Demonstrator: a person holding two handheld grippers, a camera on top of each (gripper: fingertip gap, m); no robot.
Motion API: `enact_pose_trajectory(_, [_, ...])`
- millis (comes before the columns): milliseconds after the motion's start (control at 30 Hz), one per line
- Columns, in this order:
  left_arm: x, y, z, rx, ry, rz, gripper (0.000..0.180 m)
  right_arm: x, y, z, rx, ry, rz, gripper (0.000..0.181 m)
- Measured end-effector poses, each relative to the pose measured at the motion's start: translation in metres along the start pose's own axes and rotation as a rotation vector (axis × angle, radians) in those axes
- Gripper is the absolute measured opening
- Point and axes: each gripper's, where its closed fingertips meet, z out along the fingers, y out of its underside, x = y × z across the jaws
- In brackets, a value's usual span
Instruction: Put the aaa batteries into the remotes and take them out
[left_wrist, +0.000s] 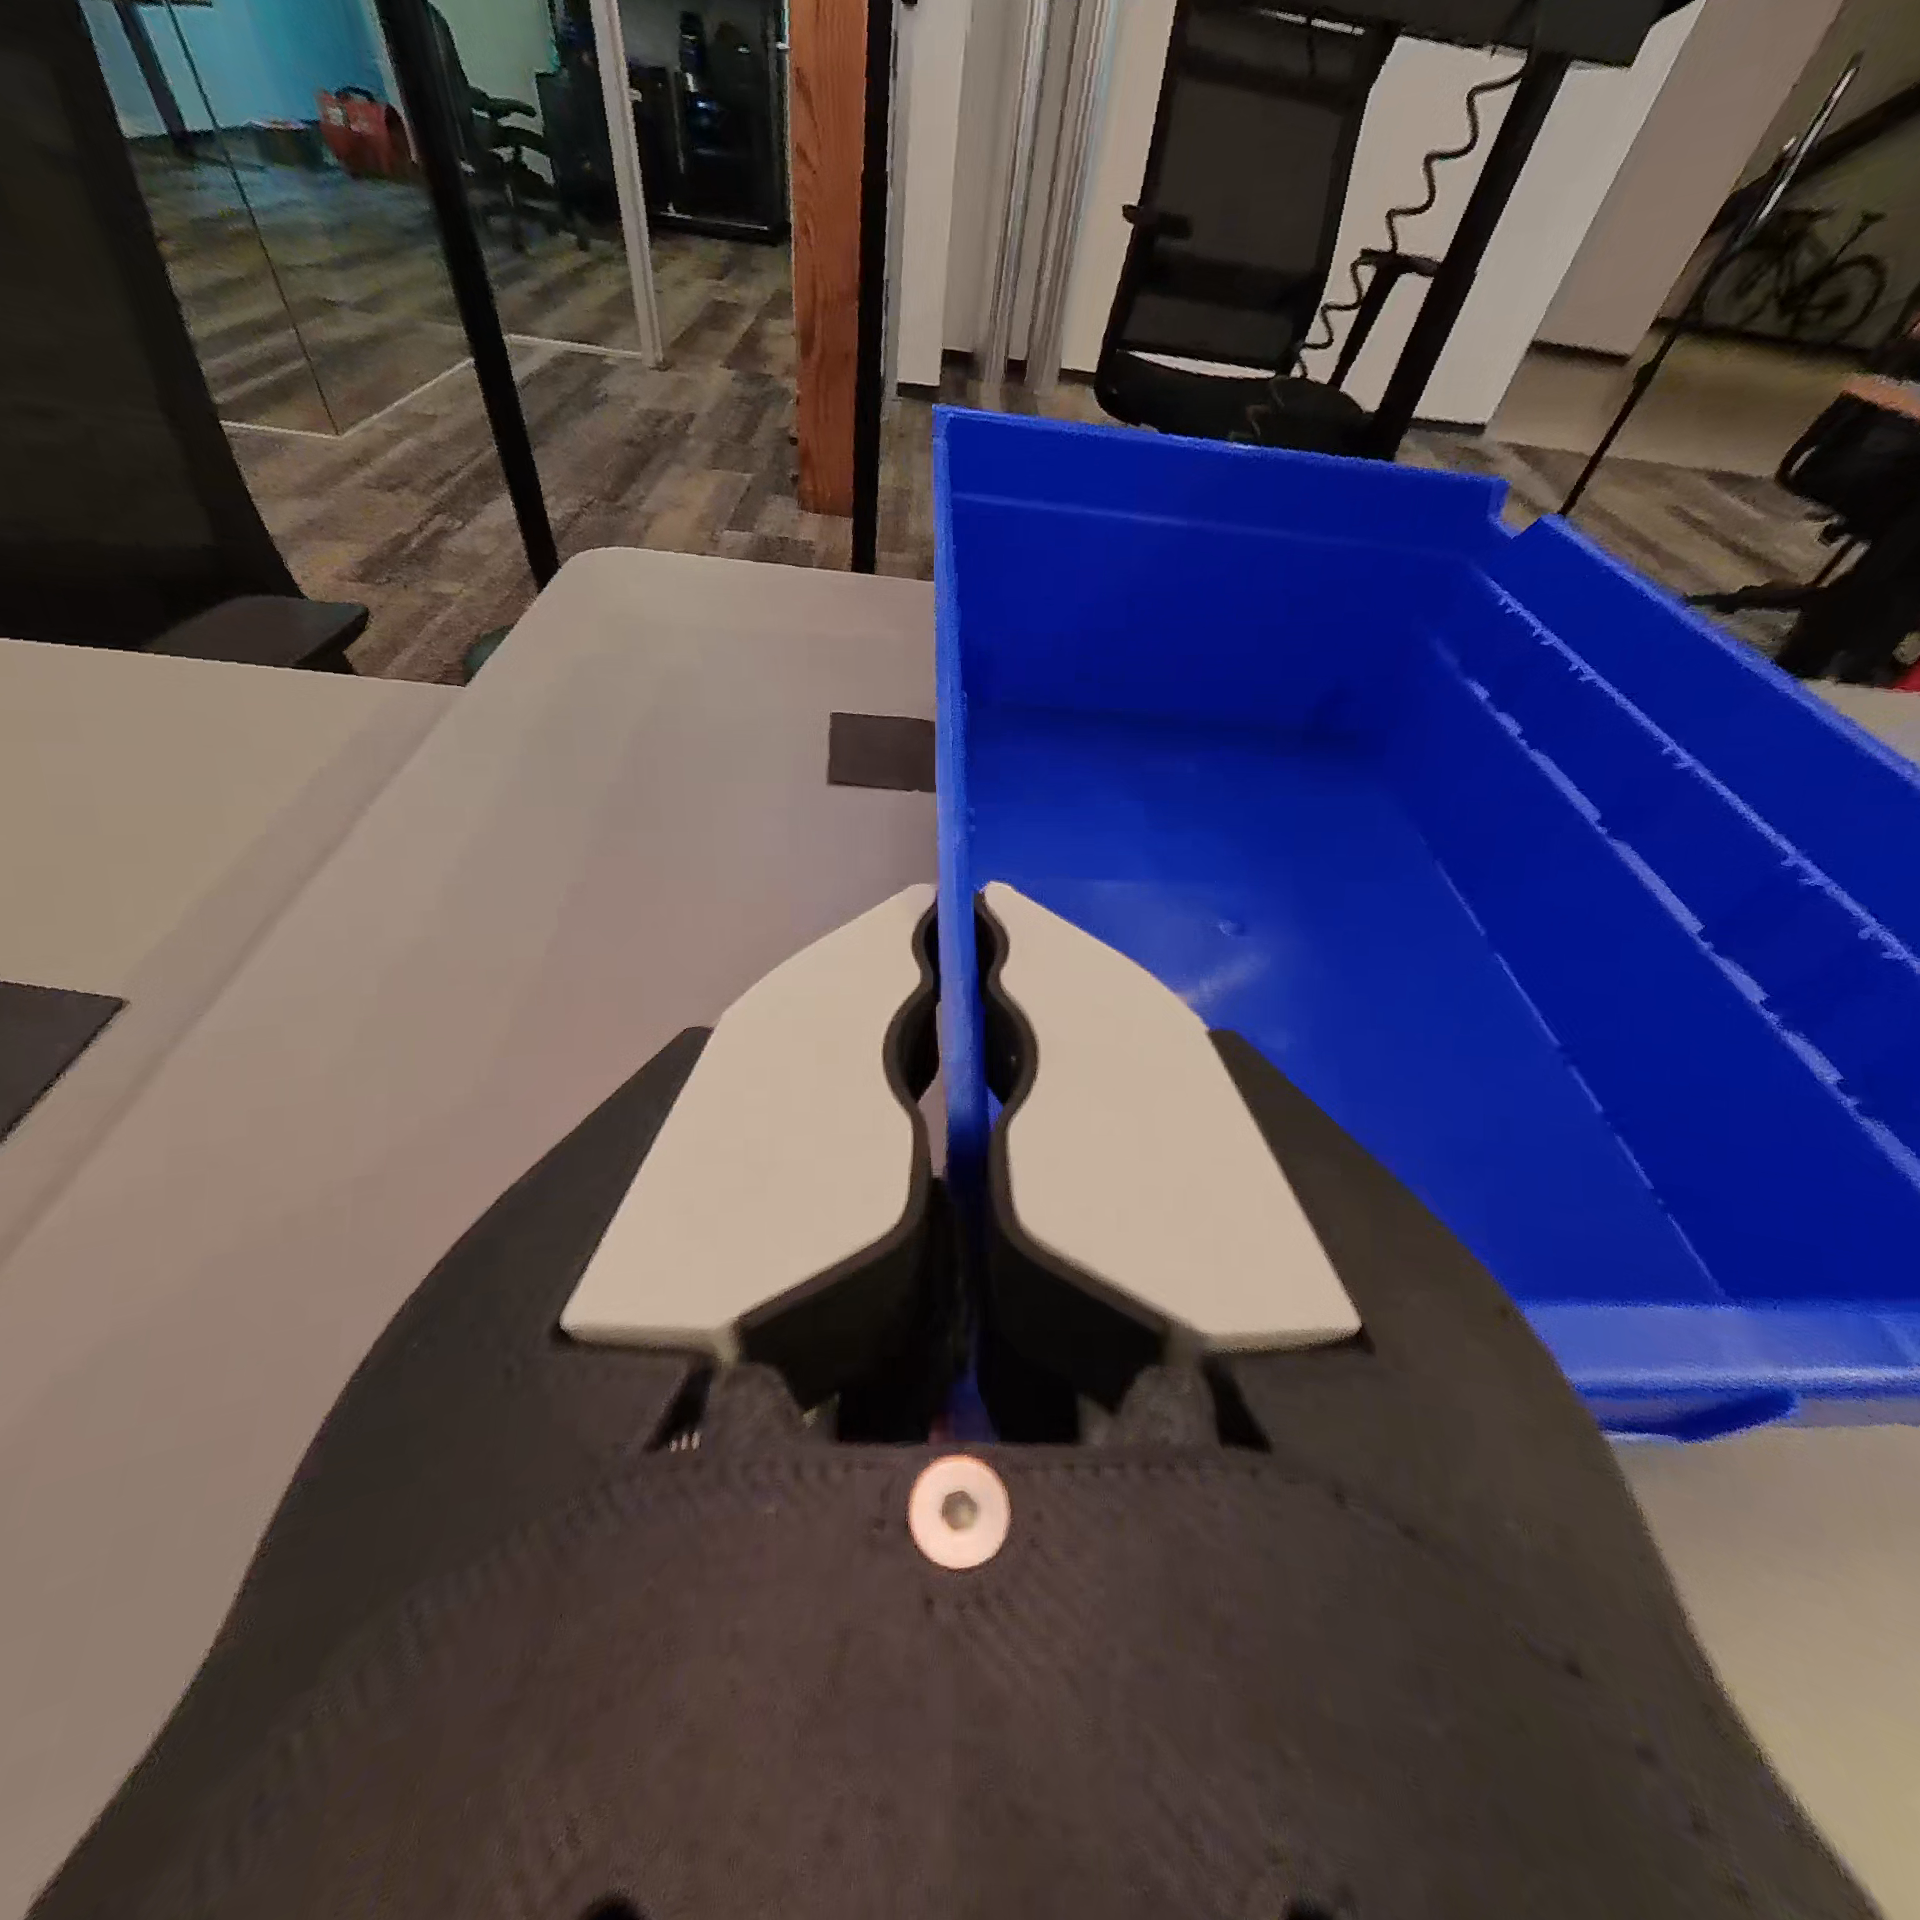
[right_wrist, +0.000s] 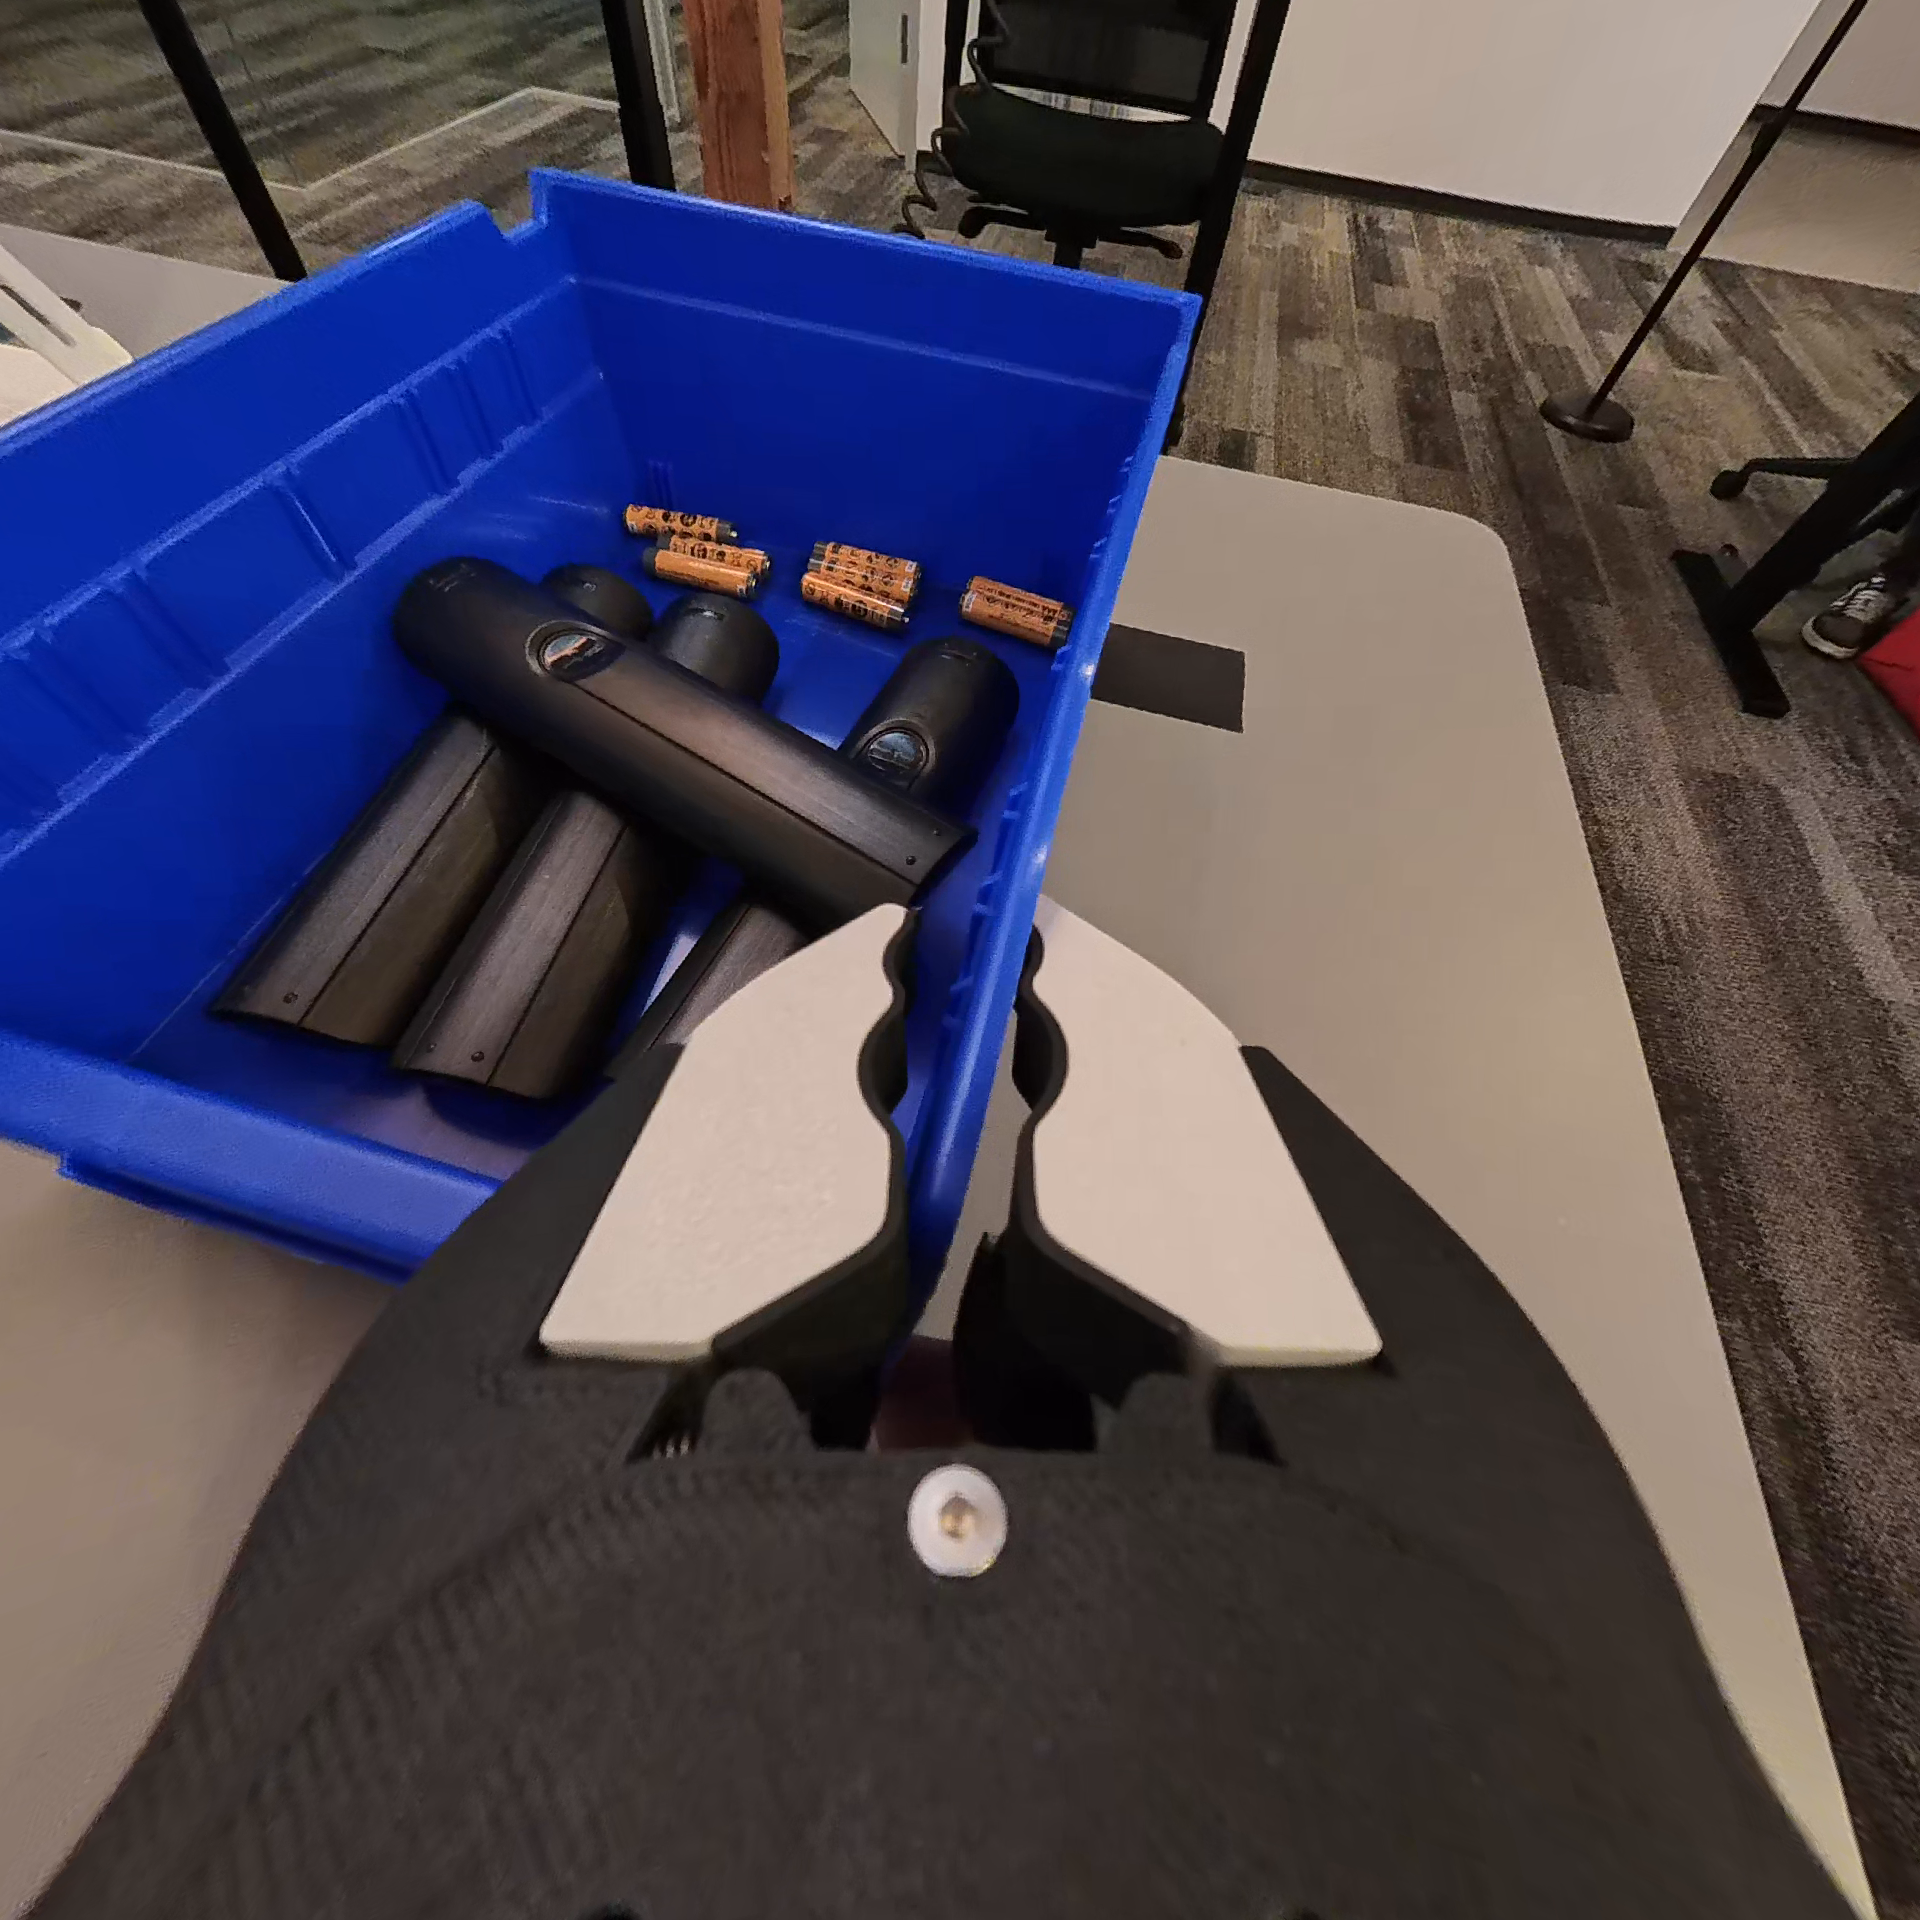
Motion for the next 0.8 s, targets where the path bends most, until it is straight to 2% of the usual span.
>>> enact_pose_trajectory(433, [-0.03,0.016,-0.104,0.024,0.043,0.037,0.004,-0.018,0.014,-0.035,-0.002,-0.027,-0.018,0.013])
enact_pose_trajectory(800, [-0.057,0.041,-0.237,0.009,0.112,0.075,0.004,-0.07,0.034,-0.091,0.006,-0.154,-0.06,0.013])
